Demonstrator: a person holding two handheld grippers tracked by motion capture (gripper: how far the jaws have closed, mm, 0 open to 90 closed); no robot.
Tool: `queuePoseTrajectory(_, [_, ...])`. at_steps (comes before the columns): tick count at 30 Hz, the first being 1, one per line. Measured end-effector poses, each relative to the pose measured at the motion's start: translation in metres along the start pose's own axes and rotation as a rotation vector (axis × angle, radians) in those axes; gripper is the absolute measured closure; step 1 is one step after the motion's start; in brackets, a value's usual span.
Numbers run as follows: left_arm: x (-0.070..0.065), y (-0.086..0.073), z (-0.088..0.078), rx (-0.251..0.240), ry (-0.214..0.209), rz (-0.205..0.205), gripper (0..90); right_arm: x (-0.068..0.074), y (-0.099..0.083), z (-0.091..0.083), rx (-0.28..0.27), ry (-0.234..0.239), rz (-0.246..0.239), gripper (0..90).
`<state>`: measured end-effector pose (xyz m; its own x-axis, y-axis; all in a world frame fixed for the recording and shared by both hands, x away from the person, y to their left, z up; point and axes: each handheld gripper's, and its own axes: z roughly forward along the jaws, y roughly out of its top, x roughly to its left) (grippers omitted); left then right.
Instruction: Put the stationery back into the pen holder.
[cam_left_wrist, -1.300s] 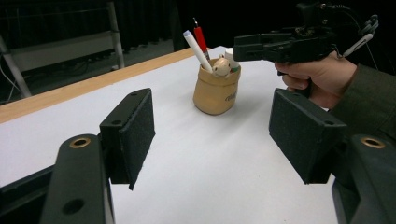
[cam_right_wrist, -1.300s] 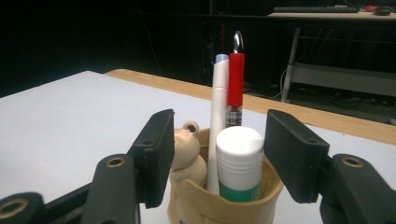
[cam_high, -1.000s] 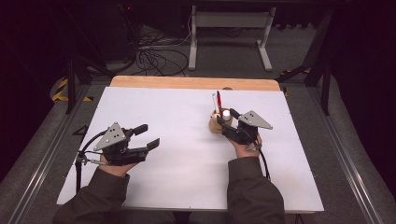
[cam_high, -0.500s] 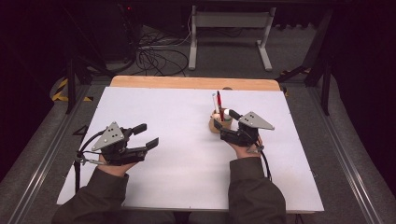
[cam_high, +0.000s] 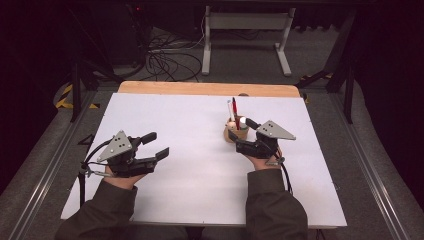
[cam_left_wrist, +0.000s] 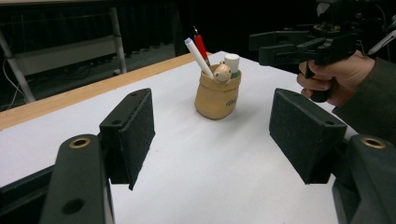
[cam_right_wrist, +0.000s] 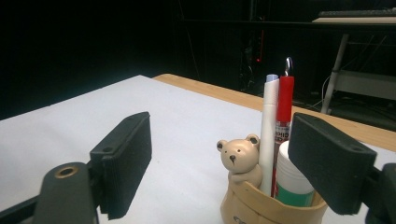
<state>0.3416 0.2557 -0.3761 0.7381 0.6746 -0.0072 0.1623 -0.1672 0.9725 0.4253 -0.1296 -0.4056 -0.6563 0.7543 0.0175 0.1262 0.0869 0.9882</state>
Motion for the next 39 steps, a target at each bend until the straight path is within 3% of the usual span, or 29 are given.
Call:
queuePoseTrajectory(22, [-0.001, 0.001, -0.003, -0.005, 0.004, 0.002, 31.9, 0.005, 0.007, -0.018, -0.031, 0.037, -0.015, 13.7])
queuePoseTrajectory(36, [0.0, 0.003, -0.008, -0.013, 0.01, 0.0, 31.8, 0.005, 0.011, -0.031, -0.043, 0.038, -0.003, 9.0])
queuePoseTrajectory(39, [-0.001, 0.003, -0.01, -0.016, 0.011, -0.001, 31.8, 0.004, 0.011, -0.034, -0.051, 0.041, 0.018, 7.5])
